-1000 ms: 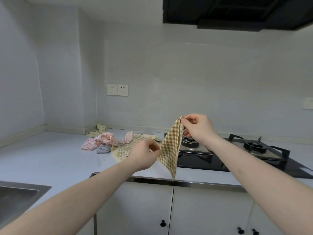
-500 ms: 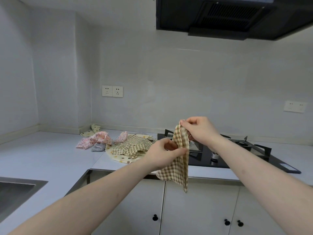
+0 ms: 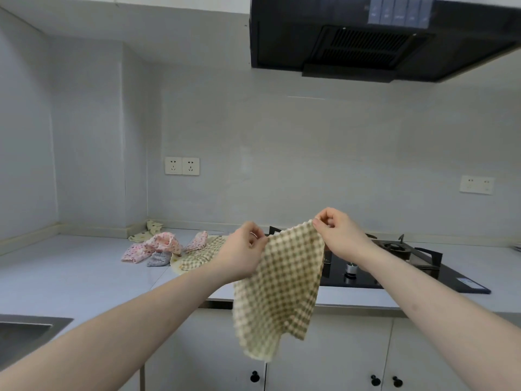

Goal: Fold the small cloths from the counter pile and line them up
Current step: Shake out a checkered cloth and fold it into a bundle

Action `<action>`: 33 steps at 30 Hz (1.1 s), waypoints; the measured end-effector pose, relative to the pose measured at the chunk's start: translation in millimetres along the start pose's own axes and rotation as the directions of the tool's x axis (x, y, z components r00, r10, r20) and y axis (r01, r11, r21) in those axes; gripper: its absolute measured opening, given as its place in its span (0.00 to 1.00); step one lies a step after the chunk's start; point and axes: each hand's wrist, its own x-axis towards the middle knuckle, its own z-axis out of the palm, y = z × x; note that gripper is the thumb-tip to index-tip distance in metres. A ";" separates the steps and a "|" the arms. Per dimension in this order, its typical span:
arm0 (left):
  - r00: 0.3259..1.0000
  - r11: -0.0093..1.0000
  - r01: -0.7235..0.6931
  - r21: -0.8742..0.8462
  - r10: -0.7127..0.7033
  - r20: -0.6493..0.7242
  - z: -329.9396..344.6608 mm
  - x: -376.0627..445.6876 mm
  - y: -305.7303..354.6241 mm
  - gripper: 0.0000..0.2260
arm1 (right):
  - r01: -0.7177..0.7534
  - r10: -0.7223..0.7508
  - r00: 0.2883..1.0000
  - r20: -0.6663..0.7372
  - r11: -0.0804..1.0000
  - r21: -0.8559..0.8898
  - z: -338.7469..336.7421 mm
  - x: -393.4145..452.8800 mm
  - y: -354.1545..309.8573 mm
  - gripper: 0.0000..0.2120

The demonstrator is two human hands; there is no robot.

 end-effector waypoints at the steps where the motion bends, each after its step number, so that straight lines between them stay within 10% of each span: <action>1: 0.998 0.997 -0.057 0.052 0.057 0.005 -3.8 2.3 -1.0 0.07 | -0.013 0.013 1.000 0.009 1.000 0.002 0.7 -1.5 4.0 0.09; 10: 0.897 0.889 -0.172 0.424 -0.037 0.441 -22.2 39.5 -44.2 0.13 | -0.088 0.088 0.996 0.005 0.996 0.031 21.7 11.3 65.7 0.10; 22: 0.977 0.916 0.051 0.398 -0.128 0.170 13.3 100.3 -119.5 0.22 | -0.213 0.215 0.973 -0.085 0.977 0.030 61.9 80.8 143.9 0.05; 33: 0.938 0.928 0.331 0.172 -0.343 0.044 55.3 149.8 -139.9 0.04 | -0.336 0.364 0.925 -0.111 0.919 0.206 85.2 126.8 175.2 0.05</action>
